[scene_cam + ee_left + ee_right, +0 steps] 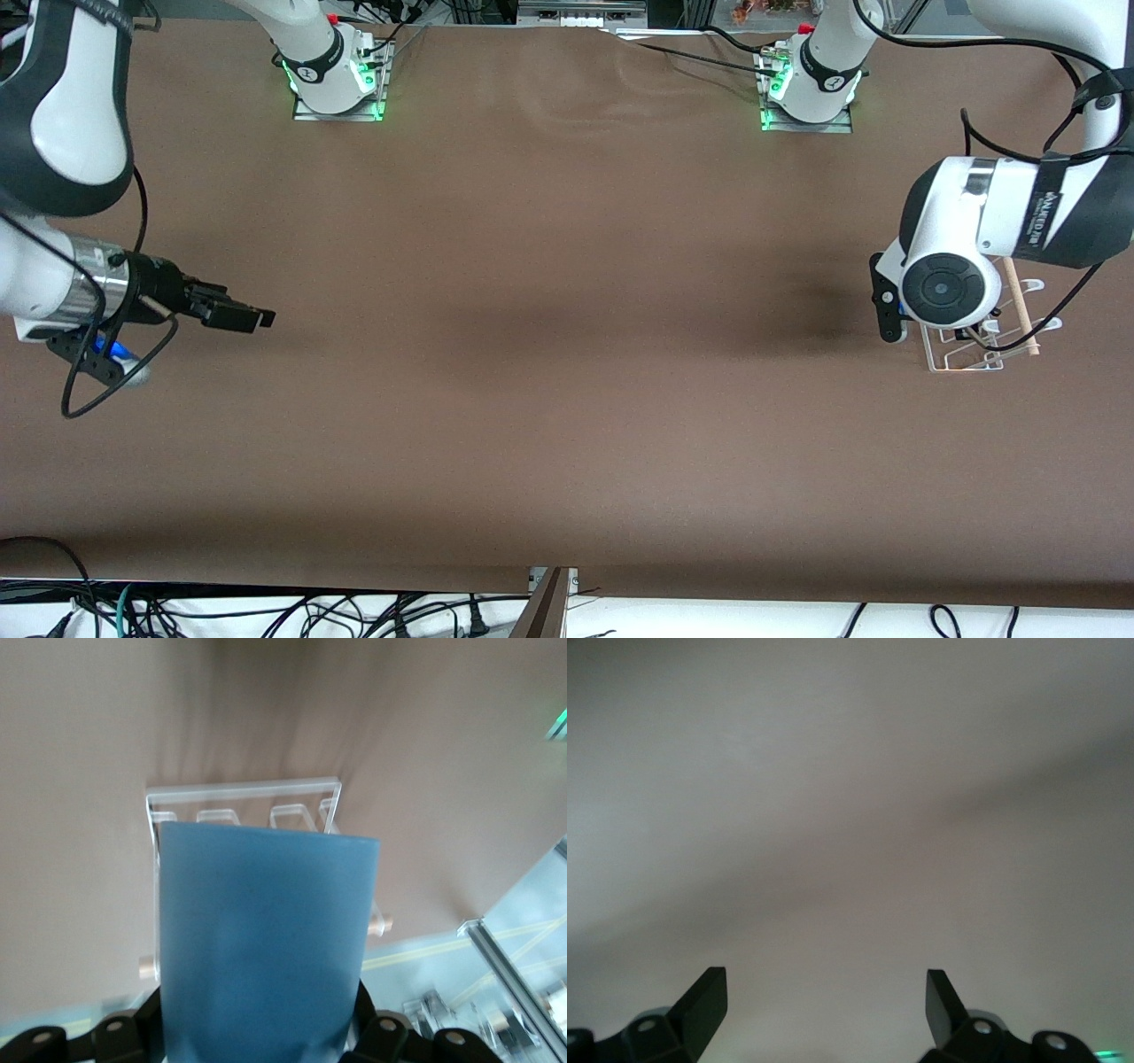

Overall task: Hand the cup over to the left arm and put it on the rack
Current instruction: 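Lower the blue cup onto the wire rack with the left gripper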

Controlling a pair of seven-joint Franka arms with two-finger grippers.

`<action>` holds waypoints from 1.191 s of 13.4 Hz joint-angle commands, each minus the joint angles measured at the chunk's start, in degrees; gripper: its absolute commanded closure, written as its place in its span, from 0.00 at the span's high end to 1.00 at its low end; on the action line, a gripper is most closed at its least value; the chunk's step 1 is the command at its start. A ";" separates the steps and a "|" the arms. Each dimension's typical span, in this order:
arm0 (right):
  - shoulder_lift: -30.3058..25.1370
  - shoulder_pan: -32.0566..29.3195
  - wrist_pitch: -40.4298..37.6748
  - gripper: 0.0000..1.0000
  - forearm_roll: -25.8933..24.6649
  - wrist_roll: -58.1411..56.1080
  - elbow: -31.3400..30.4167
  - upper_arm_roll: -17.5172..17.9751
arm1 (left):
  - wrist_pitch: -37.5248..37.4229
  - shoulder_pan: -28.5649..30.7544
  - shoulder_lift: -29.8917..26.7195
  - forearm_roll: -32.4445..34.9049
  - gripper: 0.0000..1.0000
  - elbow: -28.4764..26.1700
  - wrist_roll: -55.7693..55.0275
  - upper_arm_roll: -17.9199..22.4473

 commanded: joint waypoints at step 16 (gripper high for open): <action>-21.76 -16.62 3.15 0.99 -20.39 -18.83 -20.62 18.28 | -6.89 0.58 -5.53 20.82 0.00 -28.32 -42.45 -1.40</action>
